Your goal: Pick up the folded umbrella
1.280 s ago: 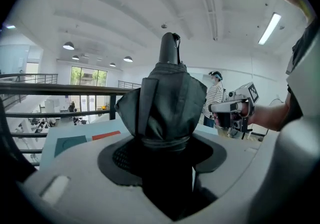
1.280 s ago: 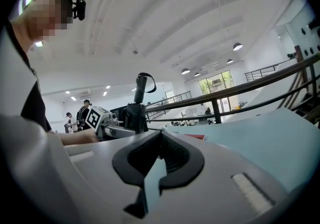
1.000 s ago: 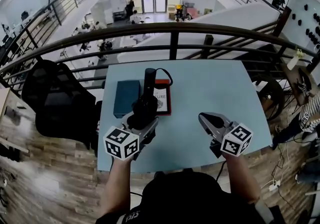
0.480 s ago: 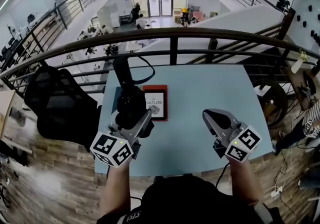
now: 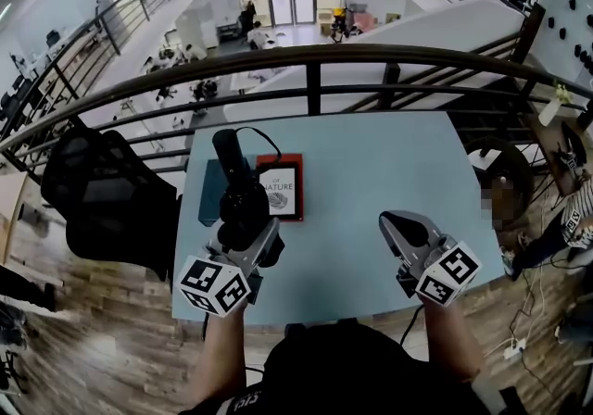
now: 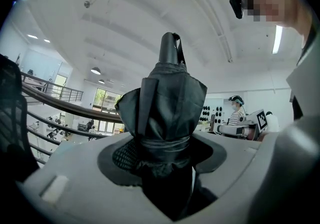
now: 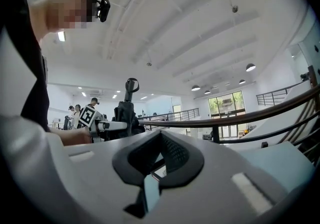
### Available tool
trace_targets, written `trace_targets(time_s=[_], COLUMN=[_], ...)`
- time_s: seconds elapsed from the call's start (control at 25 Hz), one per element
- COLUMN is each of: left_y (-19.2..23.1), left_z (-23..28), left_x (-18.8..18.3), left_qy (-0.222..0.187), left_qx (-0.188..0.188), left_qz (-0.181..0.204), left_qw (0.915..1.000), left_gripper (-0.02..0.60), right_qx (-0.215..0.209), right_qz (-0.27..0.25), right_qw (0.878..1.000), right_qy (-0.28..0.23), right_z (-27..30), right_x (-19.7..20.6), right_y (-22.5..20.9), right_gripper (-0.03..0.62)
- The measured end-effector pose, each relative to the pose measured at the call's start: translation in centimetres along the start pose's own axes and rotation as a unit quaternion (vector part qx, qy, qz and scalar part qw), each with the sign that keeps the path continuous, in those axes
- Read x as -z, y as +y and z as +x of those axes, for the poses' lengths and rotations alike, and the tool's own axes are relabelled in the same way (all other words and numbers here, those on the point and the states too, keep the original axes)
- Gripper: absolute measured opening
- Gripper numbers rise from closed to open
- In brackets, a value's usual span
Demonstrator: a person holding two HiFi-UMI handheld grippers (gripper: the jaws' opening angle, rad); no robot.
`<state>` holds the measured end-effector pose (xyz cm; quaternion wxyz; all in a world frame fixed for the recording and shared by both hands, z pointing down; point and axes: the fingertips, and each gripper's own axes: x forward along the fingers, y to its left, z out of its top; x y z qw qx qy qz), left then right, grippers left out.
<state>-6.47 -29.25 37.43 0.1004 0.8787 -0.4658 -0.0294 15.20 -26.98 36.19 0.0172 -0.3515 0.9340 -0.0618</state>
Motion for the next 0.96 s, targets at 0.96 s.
trace_targets(time_s=[0.96], left_y=[-1.03], left_z=[0.04], left_x=[0.60], left_qy=[0.013], left_qx=[0.001], left_qz=[0.003], left_qw=[0.9999], left_gripper=[0.270], right_qx=[-0.004], right_qz=[0.029], right_qw=[1.000], right_qy=[-0.004], right_z=[-0.19], right_x=[0.99], right_y=[-0.25], right_gripper=[-0.003])
